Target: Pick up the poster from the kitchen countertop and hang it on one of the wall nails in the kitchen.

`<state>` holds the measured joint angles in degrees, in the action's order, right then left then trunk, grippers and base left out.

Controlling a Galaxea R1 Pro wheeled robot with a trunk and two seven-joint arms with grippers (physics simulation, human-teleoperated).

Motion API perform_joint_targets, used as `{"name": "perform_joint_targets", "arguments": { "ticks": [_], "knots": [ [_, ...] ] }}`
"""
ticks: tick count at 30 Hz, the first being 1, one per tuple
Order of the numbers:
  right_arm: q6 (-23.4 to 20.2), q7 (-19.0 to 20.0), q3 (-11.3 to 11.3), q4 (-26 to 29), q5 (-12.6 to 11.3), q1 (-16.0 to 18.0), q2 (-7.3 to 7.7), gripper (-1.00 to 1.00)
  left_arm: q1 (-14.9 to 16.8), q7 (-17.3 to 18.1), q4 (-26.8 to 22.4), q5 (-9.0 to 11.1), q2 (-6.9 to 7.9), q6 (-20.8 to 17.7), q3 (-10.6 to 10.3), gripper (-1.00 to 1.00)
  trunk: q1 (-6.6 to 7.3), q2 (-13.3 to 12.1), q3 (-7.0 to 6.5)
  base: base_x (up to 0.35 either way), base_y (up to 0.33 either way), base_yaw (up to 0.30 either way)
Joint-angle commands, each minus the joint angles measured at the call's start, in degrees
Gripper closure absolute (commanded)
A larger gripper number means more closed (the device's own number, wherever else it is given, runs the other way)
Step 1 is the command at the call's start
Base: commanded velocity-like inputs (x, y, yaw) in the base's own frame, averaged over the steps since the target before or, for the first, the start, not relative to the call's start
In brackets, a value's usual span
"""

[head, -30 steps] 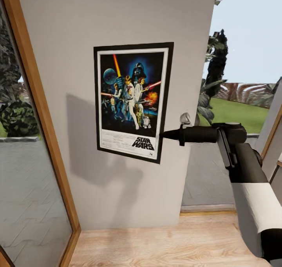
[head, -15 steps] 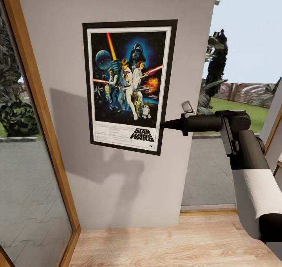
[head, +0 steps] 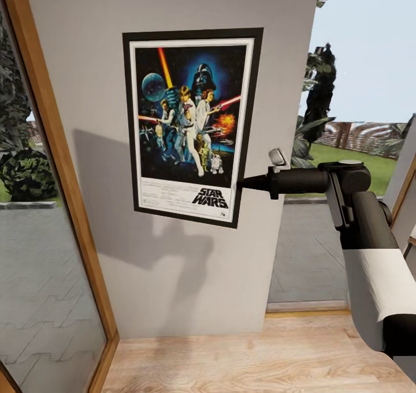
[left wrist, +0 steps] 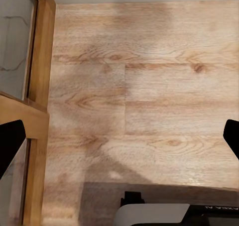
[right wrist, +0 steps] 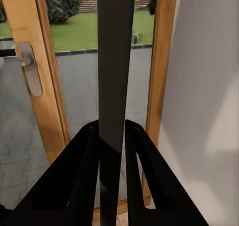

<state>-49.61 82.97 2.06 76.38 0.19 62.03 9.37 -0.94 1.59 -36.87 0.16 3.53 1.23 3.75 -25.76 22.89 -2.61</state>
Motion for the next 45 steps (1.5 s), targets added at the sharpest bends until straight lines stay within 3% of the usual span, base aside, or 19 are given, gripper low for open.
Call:
{"name": "perform_joint_targets", "arguments": {
  "ticks": [1,12,39,45],
  "knots": [
    [-0.75,0.26,0.06,0.0,-0.01,0.02,0.03,1.0,-0.03,0.17,-0.04,0.01,-0.02,0.09,0.12,-1.0,-0.02,0.03,0.01,0.0,0.0,0.0],
    [-0.75,0.26,0.13,-0.04,0.01,0.0,0.08,1.0,-0.03,0.17,-0.04,0.01,-0.02,0.09,0.12,-1.0,-0.02,0.03,0.01,0.046,0.0,0.0],
    [-0.71,0.26,0.13,0.08,0.06,-0.01,0.1,1.0,-0.03,0.17,-0.04,0.01,-0.02,0.09,0.12,-1.0,-0.02,0.03,0.01,0.325,0.0,0.0],
    [-0.67,0.26,0.13,0.08,0.06,-0.01,0.11,1.0,-0.03,0.17,-0.06,0.01,-0.02,0.09,0.12,-1.0,-0.02,0.03,0.01,0.122,0.0,0.0]
  ]
}}
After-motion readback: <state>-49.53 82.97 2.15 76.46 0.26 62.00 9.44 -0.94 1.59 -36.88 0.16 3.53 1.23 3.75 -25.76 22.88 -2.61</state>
